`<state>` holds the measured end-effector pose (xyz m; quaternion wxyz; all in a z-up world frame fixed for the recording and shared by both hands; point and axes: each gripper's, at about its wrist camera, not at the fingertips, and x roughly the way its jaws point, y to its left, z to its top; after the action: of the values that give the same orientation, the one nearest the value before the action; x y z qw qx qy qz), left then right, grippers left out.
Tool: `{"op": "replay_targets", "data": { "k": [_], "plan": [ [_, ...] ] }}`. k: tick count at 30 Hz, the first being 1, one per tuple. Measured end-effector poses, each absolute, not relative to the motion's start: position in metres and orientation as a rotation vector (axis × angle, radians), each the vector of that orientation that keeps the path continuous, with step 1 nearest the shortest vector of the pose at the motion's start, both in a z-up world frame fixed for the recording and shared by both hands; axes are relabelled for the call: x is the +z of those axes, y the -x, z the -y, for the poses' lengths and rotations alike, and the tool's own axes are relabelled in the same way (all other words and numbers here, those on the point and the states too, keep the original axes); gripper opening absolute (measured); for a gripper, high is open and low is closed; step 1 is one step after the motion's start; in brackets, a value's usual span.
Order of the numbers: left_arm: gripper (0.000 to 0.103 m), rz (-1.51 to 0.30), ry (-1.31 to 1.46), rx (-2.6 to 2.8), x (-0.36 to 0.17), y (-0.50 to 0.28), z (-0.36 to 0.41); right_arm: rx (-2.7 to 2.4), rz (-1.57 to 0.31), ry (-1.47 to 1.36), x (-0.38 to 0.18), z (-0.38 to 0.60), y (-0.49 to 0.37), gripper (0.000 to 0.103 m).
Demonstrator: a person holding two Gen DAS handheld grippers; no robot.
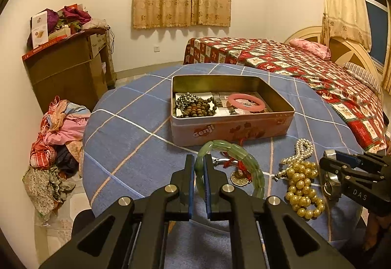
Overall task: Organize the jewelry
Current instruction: 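Grasp the silver metal watch with the right gripper while the left gripper holds the jade bangle, then carry the jade bangle and silver watch into the tin and open both grippers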
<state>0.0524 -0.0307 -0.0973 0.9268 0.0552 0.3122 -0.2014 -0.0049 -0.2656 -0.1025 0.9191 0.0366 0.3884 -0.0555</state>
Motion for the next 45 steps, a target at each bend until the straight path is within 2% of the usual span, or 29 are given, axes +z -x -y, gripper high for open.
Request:
{"op": "replay_targets", "data": {
  "k": [11, 12, 36, 45],
  "plan": [
    [0.006, -0.586, -0.130, -0.408, -0.072, -0.066, 0.033, -0.079, -0.720, -0.038, -0.067, 0.261, -0.007, 0.030],
    [0.006, -0.583, -0.133, -0.407, -0.071, -0.067, 0.034, -0.072, -0.718, -0.033, -0.065, 0.260, -0.009, 0.019],
    [0.006, -0.518, -0.223, -0.359, -0.035, -0.142, 0.068, -0.014, -0.597, 0.081, -0.016, 0.246, -0.080, 0.019],
    [0.006, -0.553, -0.255, -0.314, -0.048, -0.179, 0.080, -0.015, -0.616, 0.114, -0.029, 0.235, -0.119, 0.019]
  ]
}}
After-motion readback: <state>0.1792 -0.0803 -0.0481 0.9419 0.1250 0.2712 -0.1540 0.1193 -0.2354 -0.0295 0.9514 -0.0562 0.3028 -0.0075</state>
